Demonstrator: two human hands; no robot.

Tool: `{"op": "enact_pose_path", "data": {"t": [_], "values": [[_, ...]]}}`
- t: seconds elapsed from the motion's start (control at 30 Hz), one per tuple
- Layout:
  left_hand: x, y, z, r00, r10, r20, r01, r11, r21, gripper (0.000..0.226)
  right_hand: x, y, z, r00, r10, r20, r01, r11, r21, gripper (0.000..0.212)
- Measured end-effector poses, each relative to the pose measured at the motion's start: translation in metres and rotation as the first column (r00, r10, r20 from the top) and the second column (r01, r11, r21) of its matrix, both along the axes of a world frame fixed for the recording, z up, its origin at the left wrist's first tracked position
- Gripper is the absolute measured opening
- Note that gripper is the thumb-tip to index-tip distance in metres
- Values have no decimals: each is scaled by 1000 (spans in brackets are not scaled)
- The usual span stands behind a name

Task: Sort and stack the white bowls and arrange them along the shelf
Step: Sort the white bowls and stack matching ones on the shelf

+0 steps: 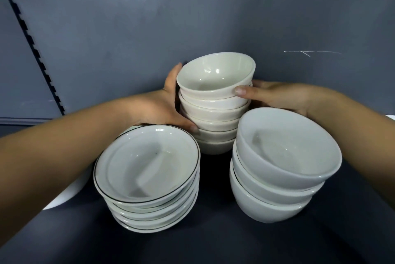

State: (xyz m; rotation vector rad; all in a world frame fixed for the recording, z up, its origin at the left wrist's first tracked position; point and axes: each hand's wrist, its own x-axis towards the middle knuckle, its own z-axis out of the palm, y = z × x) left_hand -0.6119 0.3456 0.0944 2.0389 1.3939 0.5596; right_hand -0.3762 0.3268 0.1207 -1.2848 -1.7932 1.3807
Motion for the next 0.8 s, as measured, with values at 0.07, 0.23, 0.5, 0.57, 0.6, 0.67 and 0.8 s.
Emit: {"op": "enact_pose_path", "data": {"t": [0.07,0.23,0.5,0.57,0.6,0.67,0.8], "values": [[1,2,1,997,-33,63,34,999,-23,132,1,0,-3,1000,25,8,-25,1000,-1,60],[2,2,9,950,-150,276,156,988,-2,101,5,2,2,992,7,-126,-4,1000,24,82],[-1,7,10,928,-198,315,211,977,-9,119,1,-1,2,969,-2,-247,10,1000,29,40],[-1,7,9,926,-196,323,215,976,-23,116,1,0,-1,973,-10,-232,20,999,42,40],[-1,7,9,918,-191,346,218,975,-39,112,2,0,-2,977,-19,-211,30,998,52,40],[-3,6,10,892,-179,415,233,969,-84,102,4,1,-3,984,-13,-175,25,997,67,38],[-4,3,12,912,-173,371,212,975,-66,90,8,3,-4,998,-4,-67,10,996,83,45]]}}
